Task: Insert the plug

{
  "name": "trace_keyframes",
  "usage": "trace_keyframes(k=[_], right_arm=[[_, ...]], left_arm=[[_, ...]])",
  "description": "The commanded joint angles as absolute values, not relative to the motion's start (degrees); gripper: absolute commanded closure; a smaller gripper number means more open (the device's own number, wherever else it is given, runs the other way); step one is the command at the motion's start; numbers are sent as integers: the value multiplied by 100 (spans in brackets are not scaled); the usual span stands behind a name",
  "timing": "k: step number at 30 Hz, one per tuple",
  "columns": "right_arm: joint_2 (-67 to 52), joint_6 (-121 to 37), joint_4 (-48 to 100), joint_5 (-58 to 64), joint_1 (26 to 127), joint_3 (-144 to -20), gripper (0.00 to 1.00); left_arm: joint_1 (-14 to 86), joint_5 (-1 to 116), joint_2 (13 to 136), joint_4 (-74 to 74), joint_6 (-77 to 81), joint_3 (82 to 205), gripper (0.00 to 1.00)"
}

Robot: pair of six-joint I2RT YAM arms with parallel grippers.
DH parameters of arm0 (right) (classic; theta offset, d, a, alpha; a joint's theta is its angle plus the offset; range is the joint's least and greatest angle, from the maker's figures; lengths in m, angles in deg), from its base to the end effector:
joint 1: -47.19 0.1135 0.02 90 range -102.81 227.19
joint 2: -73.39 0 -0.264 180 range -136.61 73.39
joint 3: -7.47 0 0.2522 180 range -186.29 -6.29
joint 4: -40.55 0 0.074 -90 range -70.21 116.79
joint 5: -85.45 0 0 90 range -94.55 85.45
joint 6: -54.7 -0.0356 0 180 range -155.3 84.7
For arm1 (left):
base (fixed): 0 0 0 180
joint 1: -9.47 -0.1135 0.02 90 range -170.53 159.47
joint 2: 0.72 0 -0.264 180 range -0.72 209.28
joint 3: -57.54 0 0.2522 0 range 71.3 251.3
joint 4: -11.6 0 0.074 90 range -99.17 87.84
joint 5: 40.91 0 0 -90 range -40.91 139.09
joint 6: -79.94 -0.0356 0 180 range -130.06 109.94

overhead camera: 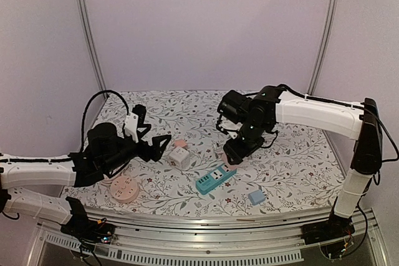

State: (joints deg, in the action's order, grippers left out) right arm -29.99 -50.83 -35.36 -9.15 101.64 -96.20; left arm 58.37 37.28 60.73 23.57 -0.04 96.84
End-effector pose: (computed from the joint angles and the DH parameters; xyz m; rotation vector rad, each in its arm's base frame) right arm 0.2119 0.2916 0.2656 -0.9484 2.7280 0.1139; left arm 0.1597 -0.1720 0.2311 0.4454 1.7228 -0.5696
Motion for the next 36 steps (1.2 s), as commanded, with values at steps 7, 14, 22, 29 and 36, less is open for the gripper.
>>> trace_keyframes(k=[7, 14, 22, 29, 36], right_arm=[[-3718, -4572, -4217, -1341, 10212, -10468, 100], [-4048, -4503, -4393, -1389, 10211, -10771, 100], [-4362, -4444, -4479, -1356, 10212, -10911, 100], [-4517, -4502, -4440, -1174, 10210, -10992, 100], [-4517, -4567, -4333, -1002, 10211, -10952, 100]], left_arm=[[5258, 4096, 6069, 2200, 712, 9606, 7], [4981, 4313, 6117, 2174, 902, 9596, 7], [4859, 4438, 6081, 2182, 993, 9566, 7], [4802, 4451, 6062, 2232, 1004, 9517, 7], [4772, 4523, 6053, 2251, 1025, 9504, 7]])
